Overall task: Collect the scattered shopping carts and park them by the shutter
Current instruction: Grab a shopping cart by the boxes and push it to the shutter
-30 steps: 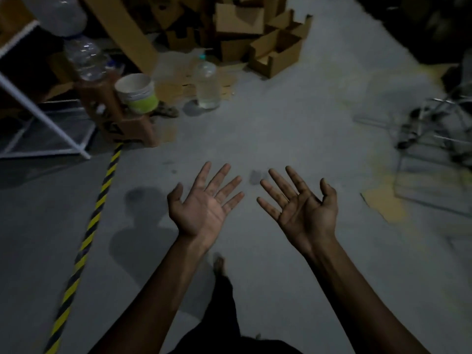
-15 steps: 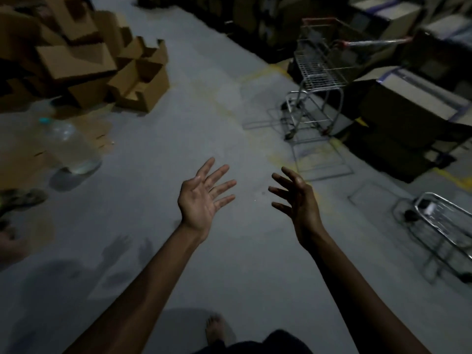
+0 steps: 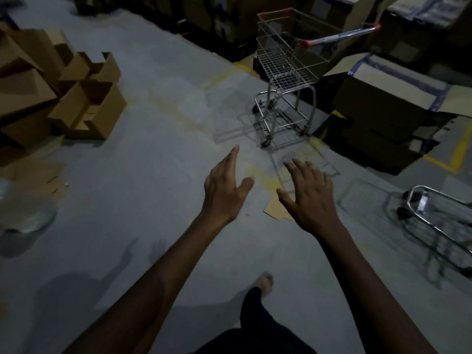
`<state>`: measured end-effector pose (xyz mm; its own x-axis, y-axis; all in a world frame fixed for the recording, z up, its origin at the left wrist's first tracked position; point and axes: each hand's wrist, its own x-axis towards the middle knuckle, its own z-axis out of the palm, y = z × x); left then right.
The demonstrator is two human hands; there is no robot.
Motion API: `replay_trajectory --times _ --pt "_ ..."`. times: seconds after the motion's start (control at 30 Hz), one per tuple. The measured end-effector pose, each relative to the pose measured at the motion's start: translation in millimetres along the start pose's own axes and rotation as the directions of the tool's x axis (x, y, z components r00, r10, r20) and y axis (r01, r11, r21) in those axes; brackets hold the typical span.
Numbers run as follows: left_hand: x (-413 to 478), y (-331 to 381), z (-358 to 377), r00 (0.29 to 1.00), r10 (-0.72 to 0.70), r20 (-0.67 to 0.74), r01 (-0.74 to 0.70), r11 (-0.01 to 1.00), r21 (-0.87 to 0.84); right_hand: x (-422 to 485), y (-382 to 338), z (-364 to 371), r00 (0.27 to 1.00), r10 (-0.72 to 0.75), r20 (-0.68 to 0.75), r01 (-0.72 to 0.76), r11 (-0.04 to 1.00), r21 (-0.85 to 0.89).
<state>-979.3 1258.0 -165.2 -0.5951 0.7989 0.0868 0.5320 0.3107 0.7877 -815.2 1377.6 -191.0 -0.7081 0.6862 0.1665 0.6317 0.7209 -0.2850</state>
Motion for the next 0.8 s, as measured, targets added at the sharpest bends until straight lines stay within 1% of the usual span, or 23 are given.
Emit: replay_trajectory --times 0.03,0.1,0.13,0.2,0.33,0.5,0.63,0.73,0.8 --pt "22.6 0.5 9.7 1.0 0.014 0.011 -0.016 0.985 0.171 20.6 12.0 0.4 1.0 0.003 0.016 -0.002 0.997 -0.076" --pt "65.9 5.1 30.1 0.999 0.025 0.043 -0.041 0.899 0.436 62.2 36.8 0.1 0.999 0.011 0.049 -0.004 0.989 -0.148" --pt "87.0 8.5 39.7 0.998 0.043 0.05 -0.063 0.854 0.516 83.2 50.4 -0.1 0.998 0.008 0.055 0.001 0.985 -0.172" --pt "124.4 13.0 55.6 0.995 0.071 0.074 -0.101 0.792 0.601 120.1 74.7 -0.7 0.997 0.018 0.072 -0.003 0.98 -0.197" --pt "190.3 15.6 88.8 0.985 0.097 0.143 -0.167 0.743 0.648 183.0 121.6 7.0 0.989 0.064 0.13 -0.036 0.978 -0.207" --pt "292.5 23.6 138.2 0.972 0.062 0.228 -0.2 0.73 0.654 264.7 177.2 16.6 0.972 0.138 0.19 -0.086 0.962 -0.258" --pt "376.5 46.8 176.9 0.958 0.075 0.277 -0.235 0.757 0.61 320.5 220.5 9.7 0.967 0.187 0.174 -0.138 0.957 -0.257" --pt "425.4 73.2 200.1 0.945 0.083 0.316 -0.258 0.784 0.564 359.9 249.7 -3.9 0.956 0.225 0.189 -0.175 0.953 -0.247" --pt "456.2 86.0 220.3 0.93 0.121 0.348 -0.31 0.768 0.561 386.0 273.4 -9.9 0.953 0.24 0.186 -0.187 0.947 -0.263"
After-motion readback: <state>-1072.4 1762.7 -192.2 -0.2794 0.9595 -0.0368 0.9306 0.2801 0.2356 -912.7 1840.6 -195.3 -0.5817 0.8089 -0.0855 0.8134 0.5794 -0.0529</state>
